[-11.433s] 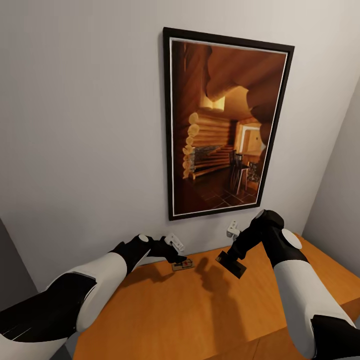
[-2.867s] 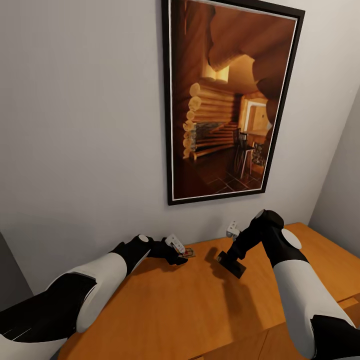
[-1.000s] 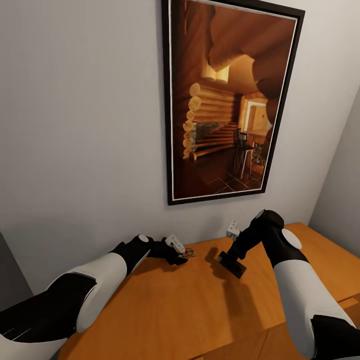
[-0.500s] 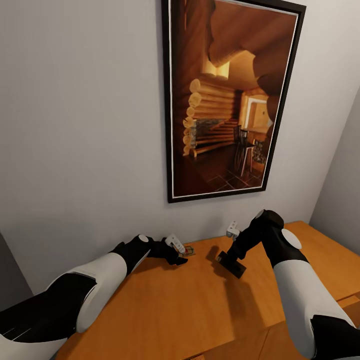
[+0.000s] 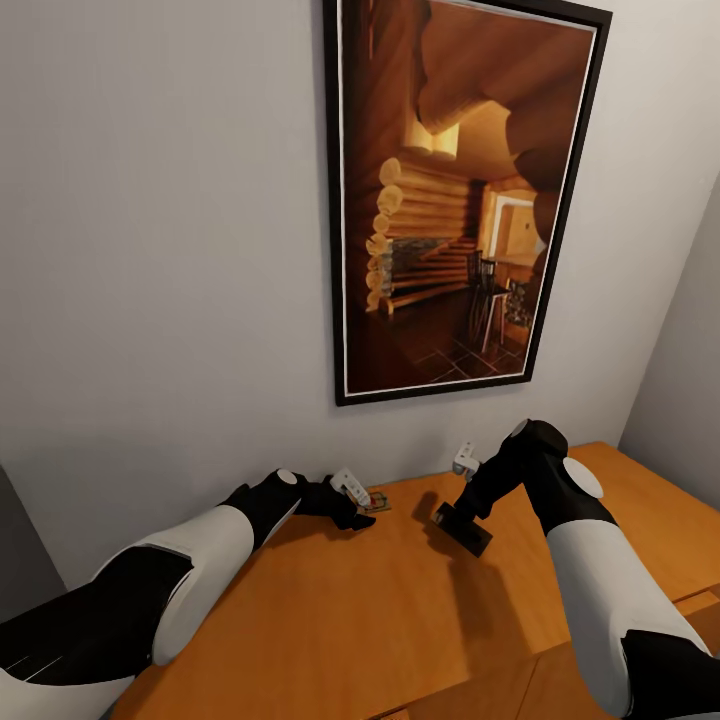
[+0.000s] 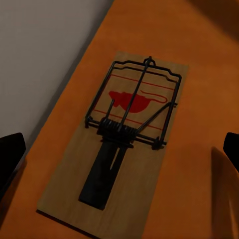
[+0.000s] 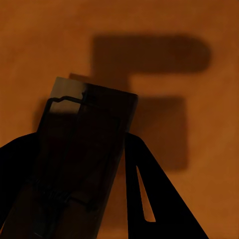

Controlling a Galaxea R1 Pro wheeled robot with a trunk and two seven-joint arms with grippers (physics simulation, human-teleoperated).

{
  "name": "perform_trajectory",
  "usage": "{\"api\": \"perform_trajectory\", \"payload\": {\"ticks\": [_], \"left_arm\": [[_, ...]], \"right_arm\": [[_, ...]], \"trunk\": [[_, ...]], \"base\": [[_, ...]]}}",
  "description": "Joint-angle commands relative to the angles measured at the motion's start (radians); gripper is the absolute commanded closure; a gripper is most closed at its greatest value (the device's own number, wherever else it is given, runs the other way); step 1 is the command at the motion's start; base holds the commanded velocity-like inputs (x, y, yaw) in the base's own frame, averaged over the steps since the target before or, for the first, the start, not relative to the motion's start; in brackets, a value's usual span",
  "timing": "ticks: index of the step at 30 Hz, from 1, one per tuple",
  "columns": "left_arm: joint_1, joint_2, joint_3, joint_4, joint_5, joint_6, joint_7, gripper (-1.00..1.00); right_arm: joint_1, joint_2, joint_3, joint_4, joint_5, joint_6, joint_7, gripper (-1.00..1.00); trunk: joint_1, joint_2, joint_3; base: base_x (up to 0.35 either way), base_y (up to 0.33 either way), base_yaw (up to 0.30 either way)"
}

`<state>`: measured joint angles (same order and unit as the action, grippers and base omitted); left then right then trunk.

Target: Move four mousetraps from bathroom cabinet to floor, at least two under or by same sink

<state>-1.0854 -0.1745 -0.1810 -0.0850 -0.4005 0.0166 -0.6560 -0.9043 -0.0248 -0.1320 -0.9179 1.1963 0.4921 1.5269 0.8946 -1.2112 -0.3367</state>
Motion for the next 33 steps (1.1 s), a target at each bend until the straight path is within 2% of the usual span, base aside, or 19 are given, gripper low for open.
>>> {"api": "perform_trajectory", "payload": {"ticks": [1, 4, 7, 33], "left_arm": [[-0.001, 0.000, -0.006, -0.001, 0.003, 0.002, -0.002, -1.00], [-0.001, 0.000, -0.006, -0.001, 0.003, 0.002, -0.002, -1.00], [-0.001, 0.000, -0.006, -0.001, 0.003, 0.002, -0.002, -1.00], [-0.001, 0.000, -0.006, -0.001, 0.003, 0.002, -0.002, -1.00]], "right_arm": [[-0.001, 0.000, -0.001, -0.001, 0.005, 0.011, 0.007, 1.00], [-0.001, 0.000, -0.001, -0.001, 0.005, 0.011, 0.007, 1.00], [-0.001, 0.000, -0.001, -0.001, 0.005, 0.011, 0.007, 1.00], [-0.001, 0.000, -0.001, -0.001, 0.005, 0.011, 0.007, 1.00]], "trunk": [[0.000, -0.001, -0.001], [0.000, -0.001, -0.001], [0.012, -0.022, -0.011], [0.012, -0.022, -0.011]], "base": [[0.000, 0.000, 0.000], [0.000, 0.000, 0.000], [0.000, 0.000, 0.000], [0.000, 0.000, 0.000]]}}
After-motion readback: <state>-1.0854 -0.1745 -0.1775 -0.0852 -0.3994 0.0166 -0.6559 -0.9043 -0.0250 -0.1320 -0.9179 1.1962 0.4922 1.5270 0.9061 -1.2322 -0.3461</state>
